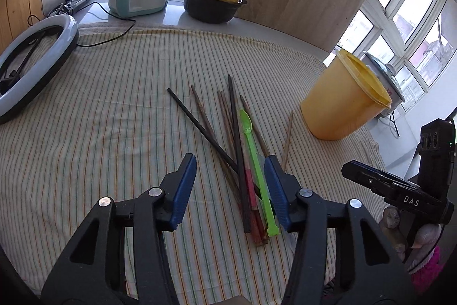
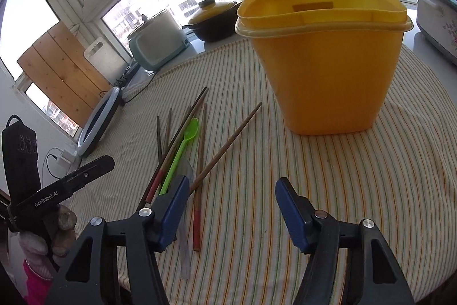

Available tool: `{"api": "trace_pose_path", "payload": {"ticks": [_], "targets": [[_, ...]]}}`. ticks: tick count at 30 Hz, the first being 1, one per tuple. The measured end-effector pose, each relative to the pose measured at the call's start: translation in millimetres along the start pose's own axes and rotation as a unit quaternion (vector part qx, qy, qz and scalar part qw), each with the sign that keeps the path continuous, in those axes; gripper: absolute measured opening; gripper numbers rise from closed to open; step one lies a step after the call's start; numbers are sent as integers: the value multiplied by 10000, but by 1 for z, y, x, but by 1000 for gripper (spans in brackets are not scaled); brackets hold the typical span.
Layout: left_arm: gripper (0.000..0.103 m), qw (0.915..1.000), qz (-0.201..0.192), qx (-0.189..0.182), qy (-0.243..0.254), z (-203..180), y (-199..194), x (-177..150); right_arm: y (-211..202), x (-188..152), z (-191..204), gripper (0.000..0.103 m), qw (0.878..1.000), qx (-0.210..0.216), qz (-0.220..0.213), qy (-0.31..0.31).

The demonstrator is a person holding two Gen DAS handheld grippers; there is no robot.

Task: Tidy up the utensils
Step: 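Grasp a black chopstick with the left tool while the right tool grasps a wooden chopstick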

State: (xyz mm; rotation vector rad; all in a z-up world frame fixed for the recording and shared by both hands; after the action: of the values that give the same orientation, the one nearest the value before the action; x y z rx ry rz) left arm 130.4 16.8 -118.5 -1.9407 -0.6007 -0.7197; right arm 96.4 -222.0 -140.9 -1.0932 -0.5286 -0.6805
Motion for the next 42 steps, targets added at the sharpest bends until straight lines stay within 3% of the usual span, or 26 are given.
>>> {"api": "trace_pose_path", "payload": {"ticks": [8,13,15,22,38,42], "targets": [[33,9981,519,-252,-234,2,46,7,49,-9,5,40,9968,41,584,539],[28,9962,820,-225,-206,2,71,11,59,-9,1,36,9945,3,645,822],[18,9950,923,-218,-303,5,79,12,62,-9,0,33,9935,4,686,903],[16,9919,1142,-351,-441,7,98,18,69,-6,6,28,9929,-4,706,953],[16,9907,1327,-156,-272,8,125,18,83,-5,12,22,9929,-215,692,943],[9,9916,1288,-76,-120,4,128,20,85,-4,13,18,9929,-300,703,913]]}}
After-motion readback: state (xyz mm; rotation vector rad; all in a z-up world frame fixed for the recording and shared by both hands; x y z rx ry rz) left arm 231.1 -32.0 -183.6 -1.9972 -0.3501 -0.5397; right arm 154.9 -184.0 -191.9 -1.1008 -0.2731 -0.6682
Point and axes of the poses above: each gripper's, at about its wrist camera, not at the fingertips, and y roughly the way its jaws point, z to its left, x to its top, the point moved 5 cm from there along y, roughly the way its jaws point, and after that the axes turned 13 degrees about -z, right-handed, at the moved point
